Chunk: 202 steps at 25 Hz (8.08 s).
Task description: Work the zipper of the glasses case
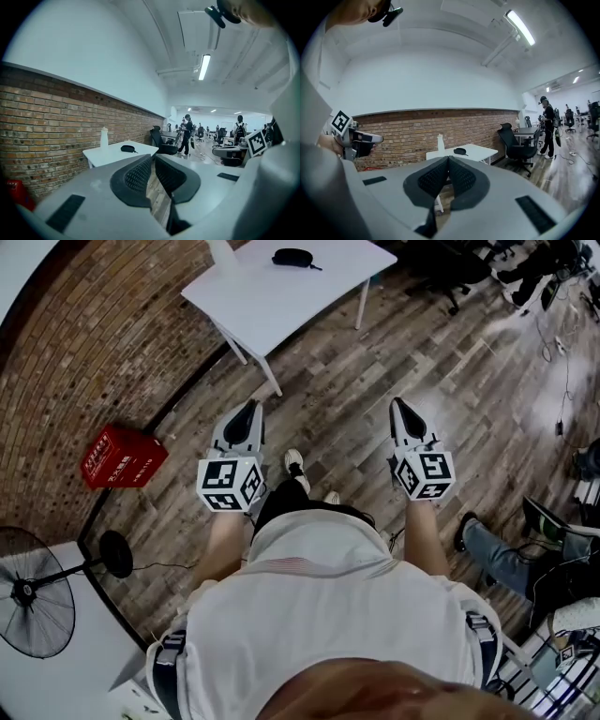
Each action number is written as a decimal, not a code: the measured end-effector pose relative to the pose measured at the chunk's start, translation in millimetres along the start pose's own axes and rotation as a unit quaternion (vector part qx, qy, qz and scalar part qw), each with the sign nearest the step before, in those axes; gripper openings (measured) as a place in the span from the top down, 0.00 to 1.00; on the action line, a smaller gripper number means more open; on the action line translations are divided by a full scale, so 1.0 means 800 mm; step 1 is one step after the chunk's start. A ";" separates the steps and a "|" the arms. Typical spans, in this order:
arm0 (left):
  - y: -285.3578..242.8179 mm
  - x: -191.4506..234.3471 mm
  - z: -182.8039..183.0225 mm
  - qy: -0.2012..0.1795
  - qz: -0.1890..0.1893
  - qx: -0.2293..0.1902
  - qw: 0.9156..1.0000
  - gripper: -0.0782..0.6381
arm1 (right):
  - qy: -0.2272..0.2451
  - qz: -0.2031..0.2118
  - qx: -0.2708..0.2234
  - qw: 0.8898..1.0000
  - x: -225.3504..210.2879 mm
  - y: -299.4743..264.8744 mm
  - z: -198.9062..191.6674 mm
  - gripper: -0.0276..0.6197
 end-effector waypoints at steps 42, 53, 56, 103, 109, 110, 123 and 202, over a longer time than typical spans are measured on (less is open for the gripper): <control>-0.375 0.220 0.125 0.043 -0.045 -0.013 0.998 0.84 | 0.073 -0.003 0.058 0.996 -0.110 -0.414 0.118 0.88; -0.486 0.267 0.159 0.053 0.052 -0.027 0.997 0.84 | 0.081 0.078 0.042 0.993 -0.201 -0.591 0.148 0.88; -0.526 0.271 0.174 0.060 0.084 -0.028 0.994 0.84 | 0.080 0.112 0.051 0.989 -0.229 -0.649 0.153 0.88; -0.654 0.295 0.137 0.140 0.271 0.010 0.952 0.84 | 0.192 0.406 0.259 0.855 -0.210 -0.973 0.015 0.14; -0.650 0.302 0.122 0.155 0.284 0.018 0.946 0.84 | 0.225 0.396 0.329 0.827 -0.194 -1.018 -0.056 0.08; -0.649 0.301 0.120 0.158 0.287 0.019 0.945 0.84 | 0.229 0.395 0.340 0.822 -0.193 -1.025 -0.066 0.06; -0.627 0.304 0.104 0.171 0.302 0.028 0.937 0.84 | 0.252 0.397 0.388 0.792 -0.173 -1.048 -0.113 0.14; -0.716 0.175 0.272 0.221 -0.261 -0.039 0.939 0.48 | -0.153 0.807 0.138 0.554 -0.172 -0.803 0.229 0.47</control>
Point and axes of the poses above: the fingertips, and each gripper's own axes: y backward along the fingers, x to its left, z out of its top, the point moved 6 cm from there along y, backward along the fingers, and after that the axes turned 5 degrees about y, right-handed, at the moved point
